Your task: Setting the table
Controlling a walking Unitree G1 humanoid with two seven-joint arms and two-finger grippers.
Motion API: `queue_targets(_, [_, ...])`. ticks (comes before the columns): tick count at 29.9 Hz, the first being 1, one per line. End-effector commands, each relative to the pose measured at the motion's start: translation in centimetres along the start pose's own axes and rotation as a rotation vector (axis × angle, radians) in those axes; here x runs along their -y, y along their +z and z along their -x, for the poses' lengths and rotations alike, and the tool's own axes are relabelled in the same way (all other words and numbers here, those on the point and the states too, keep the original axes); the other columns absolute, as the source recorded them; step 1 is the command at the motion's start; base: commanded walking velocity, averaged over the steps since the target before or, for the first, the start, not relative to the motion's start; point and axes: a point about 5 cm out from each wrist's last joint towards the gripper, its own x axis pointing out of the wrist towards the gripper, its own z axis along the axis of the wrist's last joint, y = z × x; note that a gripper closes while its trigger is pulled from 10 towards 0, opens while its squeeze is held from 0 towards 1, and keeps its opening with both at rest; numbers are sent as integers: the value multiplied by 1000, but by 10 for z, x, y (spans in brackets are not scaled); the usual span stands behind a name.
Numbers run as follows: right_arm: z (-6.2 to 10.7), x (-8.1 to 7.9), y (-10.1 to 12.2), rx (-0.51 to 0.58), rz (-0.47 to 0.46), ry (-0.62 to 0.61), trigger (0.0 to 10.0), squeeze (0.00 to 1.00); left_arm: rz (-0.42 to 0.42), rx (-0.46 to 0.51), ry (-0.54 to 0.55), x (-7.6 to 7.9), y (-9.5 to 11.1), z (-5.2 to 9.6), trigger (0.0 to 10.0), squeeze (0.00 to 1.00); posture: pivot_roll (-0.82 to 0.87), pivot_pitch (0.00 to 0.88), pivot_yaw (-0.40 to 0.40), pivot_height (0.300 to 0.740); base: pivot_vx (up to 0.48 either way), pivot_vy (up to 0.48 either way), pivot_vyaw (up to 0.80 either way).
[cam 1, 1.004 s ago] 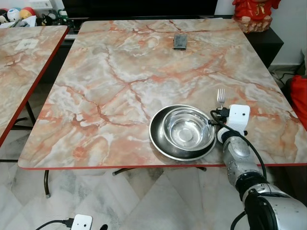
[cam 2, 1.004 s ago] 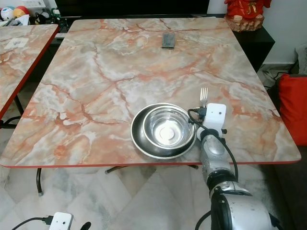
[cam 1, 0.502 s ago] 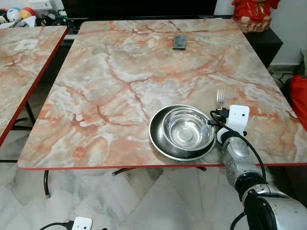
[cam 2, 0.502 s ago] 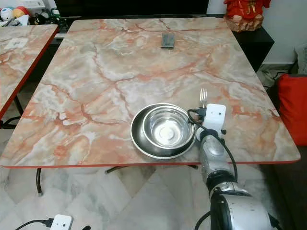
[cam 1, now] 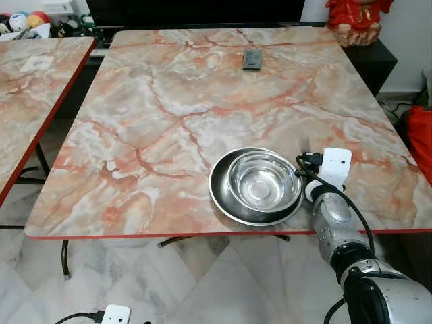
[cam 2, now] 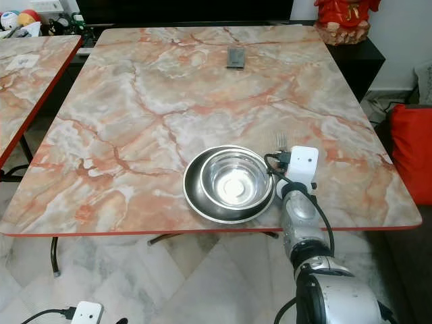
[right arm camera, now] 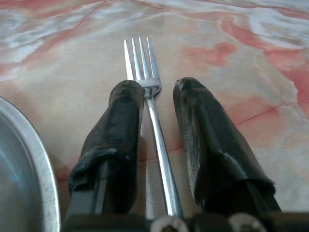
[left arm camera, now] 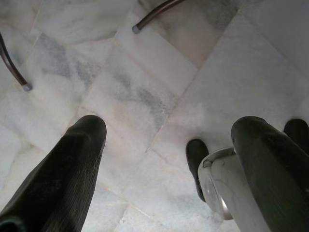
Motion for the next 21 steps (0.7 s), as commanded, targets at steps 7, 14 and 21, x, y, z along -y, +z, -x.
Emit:
queue_targets(7, [0, 2, 3, 34, -9, -13, 10000, 0, -8, -58, 4, -3, -14, 6, 10000, 0, 115, 201, 28, 740, 0, 0, 0])
queue_targets(14, [-2, 5, 18, 130, -53, -44, 10000, 0, -4, -64, 6, -3, -13, 4, 10000, 0, 112, 193, 27, 740, 0, 0, 0])
queue_targets(21, [-4, 11, 35, 216, -69, -72, 10000, 0, 3, -72, 16, -3, -12, 3, 10000, 0, 101, 175, 21, 740, 0, 0, 0])
